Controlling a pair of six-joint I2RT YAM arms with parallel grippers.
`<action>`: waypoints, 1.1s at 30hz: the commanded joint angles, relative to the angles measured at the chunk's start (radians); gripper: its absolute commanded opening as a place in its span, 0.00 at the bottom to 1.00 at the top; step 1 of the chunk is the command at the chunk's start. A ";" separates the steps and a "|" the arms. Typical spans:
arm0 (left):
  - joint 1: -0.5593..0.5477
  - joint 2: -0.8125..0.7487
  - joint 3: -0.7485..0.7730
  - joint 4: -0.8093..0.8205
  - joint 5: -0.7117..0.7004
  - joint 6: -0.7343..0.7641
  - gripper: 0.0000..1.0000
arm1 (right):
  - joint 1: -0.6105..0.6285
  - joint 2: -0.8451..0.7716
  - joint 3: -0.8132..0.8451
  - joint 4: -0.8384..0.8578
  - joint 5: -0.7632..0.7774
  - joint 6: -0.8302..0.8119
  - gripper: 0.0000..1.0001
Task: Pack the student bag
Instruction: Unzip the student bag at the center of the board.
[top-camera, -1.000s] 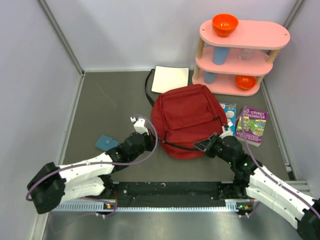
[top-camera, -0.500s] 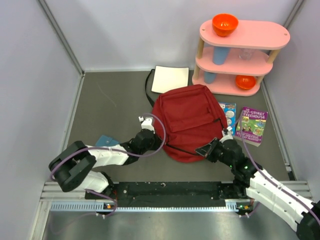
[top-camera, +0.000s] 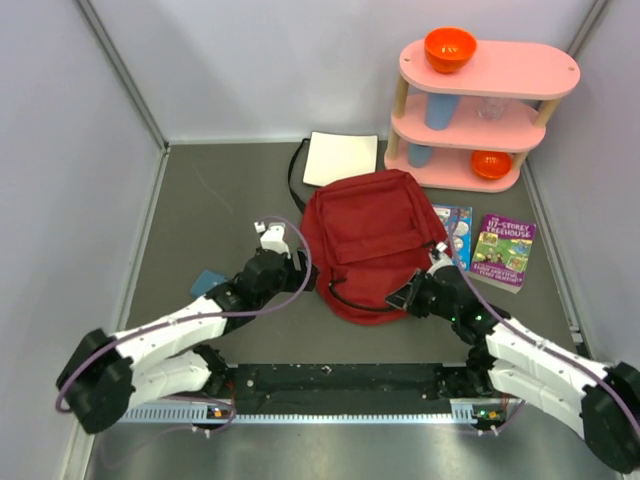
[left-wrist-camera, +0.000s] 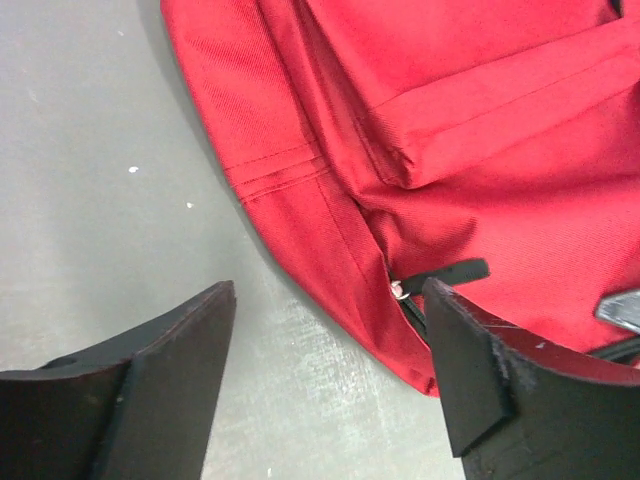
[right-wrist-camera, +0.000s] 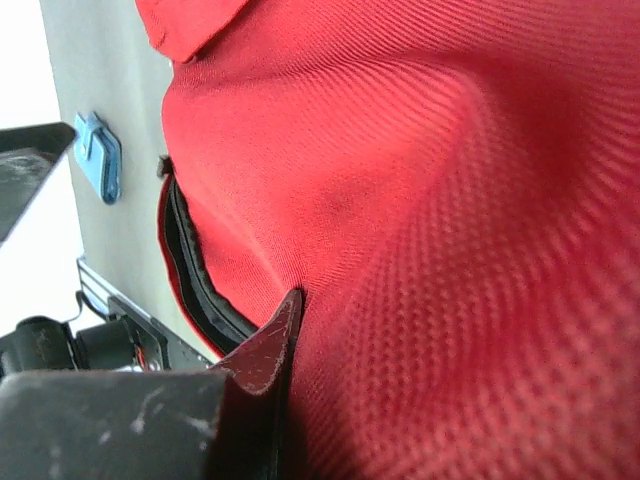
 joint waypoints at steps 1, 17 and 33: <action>-0.001 -0.144 -0.013 -0.154 -0.068 0.032 0.86 | 0.000 0.119 0.103 0.163 -0.128 -0.124 0.00; 0.001 -0.563 -0.013 -0.424 -0.279 0.020 0.99 | 0.228 0.626 0.477 0.272 -0.335 -0.308 0.00; -0.001 -0.539 0.033 -0.409 -0.110 0.149 0.99 | 0.300 0.663 0.562 0.080 -0.100 -0.303 0.69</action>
